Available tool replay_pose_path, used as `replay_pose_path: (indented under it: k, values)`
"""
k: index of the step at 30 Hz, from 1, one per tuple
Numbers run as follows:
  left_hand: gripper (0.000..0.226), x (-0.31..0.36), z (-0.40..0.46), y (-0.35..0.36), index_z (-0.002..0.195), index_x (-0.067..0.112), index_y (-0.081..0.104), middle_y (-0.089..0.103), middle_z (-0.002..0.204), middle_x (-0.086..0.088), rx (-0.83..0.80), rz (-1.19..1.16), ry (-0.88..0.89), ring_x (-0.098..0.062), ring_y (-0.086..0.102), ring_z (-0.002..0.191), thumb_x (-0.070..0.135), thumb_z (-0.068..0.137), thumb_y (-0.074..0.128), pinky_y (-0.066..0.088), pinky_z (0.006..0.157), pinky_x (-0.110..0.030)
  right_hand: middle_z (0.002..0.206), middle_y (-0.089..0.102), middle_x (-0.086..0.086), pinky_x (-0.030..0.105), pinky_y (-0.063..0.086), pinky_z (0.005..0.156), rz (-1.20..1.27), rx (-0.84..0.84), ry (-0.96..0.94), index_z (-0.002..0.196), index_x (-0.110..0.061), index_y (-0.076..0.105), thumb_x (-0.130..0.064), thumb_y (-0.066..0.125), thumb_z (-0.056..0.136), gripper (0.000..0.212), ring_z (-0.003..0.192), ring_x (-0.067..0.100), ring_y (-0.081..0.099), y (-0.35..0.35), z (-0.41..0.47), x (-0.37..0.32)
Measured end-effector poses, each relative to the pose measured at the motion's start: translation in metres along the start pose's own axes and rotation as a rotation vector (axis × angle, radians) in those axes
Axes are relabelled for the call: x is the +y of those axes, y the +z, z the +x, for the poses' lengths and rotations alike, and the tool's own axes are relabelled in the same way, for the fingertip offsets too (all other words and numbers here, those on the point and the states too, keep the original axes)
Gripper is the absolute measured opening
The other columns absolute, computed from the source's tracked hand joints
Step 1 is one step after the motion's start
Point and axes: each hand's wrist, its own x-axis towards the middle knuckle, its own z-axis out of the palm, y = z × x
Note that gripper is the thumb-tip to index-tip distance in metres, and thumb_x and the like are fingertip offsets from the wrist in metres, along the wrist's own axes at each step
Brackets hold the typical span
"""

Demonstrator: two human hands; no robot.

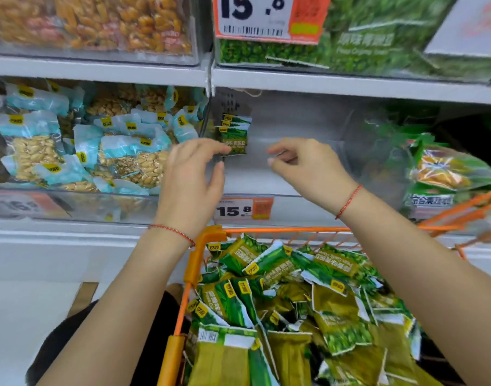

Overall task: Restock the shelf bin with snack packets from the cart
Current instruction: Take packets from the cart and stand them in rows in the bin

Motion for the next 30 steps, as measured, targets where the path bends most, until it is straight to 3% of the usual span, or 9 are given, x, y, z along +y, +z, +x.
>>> replay_pose_path:
  k: [5,8,11,14,16,19,23,27,30]
  values:
    - [0.031,0.055,-0.037,-0.019,0.101,0.013,0.072,0.067,0.093,0.003,-0.419,-0.183,0.155,0.001,0.051,0.087,-0.002,0.085,0.05,0.032,0.077,0.0,0.08,0.063,-0.007,0.025,0.045,0.081,0.092,0.16,0.037,0.101,-0.022,0.071,-0.022,0.06,0.088,0.016,0.081,0.01,0.06,-0.02,-0.063,0.009]
    - [0.024,0.067,-0.055,-0.034,0.116,0.02,0.065,0.065,0.104,0.011,-0.742,-0.166,0.07,0.0,0.058,0.095,0.019,0.095,0.056,0.035,0.075,0.002,0.087,0.067,-0.003,0.026,0.044,0.079,0.062,-0.052,0.122,0.105,-0.023,0.068,-0.029,0.061,0.089,0.019,0.084,0.014,0.06,-0.03,-0.093,0.023]
    - [0.037,0.056,-0.063,-0.046,0.124,0.021,0.059,0.062,0.12,0.007,-0.927,-0.098,-0.036,-0.002,0.055,0.102,0.036,0.09,0.061,0.036,0.077,-0.002,0.098,0.067,-0.001,0.028,0.045,0.085,0.066,-0.266,0.138,0.112,-0.024,0.064,-0.033,0.062,0.088,0.026,0.093,0.015,0.062,-0.026,-0.122,0.035]
    - [0.038,0.045,-0.068,-0.047,0.122,0.026,0.06,0.06,0.125,0.007,-1.074,0.119,-0.027,-0.008,0.052,0.109,0.034,0.085,0.068,0.041,0.087,-0.021,0.096,0.065,-0.007,0.029,0.049,0.082,0.148,-0.306,0.113,0.114,-0.028,0.061,-0.036,0.06,0.089,0.027,0.088,0.011,0.063,-0.015,-0.142,0.038]
    - [0.034,0.044,-0.072,-0.043,0.116,0.025,0.065,0.062,0.119,0.007,-1.047,0.159,-0.027,-0.011,0.053,0.108,0.03,0.083,0.071,0.038,0.083,-0.022,0.092,0.066,-0.01,0.027,0.051,0.072,0.249,-0.308,0.102,0.114,-0.03,0.059,-0.034,0.059,0.09,0.024,0.076,0.01,0.064,-0.007,-0.15,0.038]
    - [0.019,0.041,-0.074,-0.037,0.095,0.017,0.07,0.067,0.098,0.0,-0.934,0.064,-0.055,-0.016,0.057,0.092,0.027,0.08,0.074,0.042,0.077,-0.027,0.091,0.07,-0.008,0.035,0.053,0.088,0.427,-0.233,0.107,0.11,-0.029,0.062,-0.027,0.06,0.091,0.019,0.085,0.01,0.068,0.003,-0.158,0.039]
    - [0.011,0.039,-0.073,-0.036,0.072,0.021,0.068,0.067,0.077,0.004,-0.807,-0.105,-0.105,-0.014,0.061,0.08,0.023,0.076,0.079,0.047,0.073,-0.028,0.091,0.072,-0.004,0.042,0.054,0.085,0.593,-0.114,0.16,0.101,-0.03,0.063,-0.021,0.059,0.091,0.014,0.085,0.011,0.069,0.004,-0.162,0.042]
    - [0.01,0.055,-0.067,-0.041,0.071,0.018,0.07,0.066,0.069,0.005,-0.581,-0.442,-0.234,-0.006,0.06,0.066,0.012,0.076,0.077,0.05,0.066,-0.023,0.102,0.07,-0.004,0.026,0.056,0.083,0.727,-0.068,0.162,0.102,-0.03,0.064,-0.028,0.062,0.088,0.014,0.098,0.009,0.065,0.001,-0.164,0.041]
    - [0.011,0.074,-0.063,-0.035,0.073,0.015,0.065,0.064,0.068,0.005,-0.44,-0.636,-0.336,-0.006,0.06,0.067,0.009,0.079,0.072,0.05,0.067,-0.021,0.118,0.062,-0.011,0.019,0.051,0.088,0.855,-0.139,0.136,0.113,-0.036,0.057,-0.042,0.064,0.078,0.036,0.108,-0.002,0.058,-0.001,-0.165,0.037]
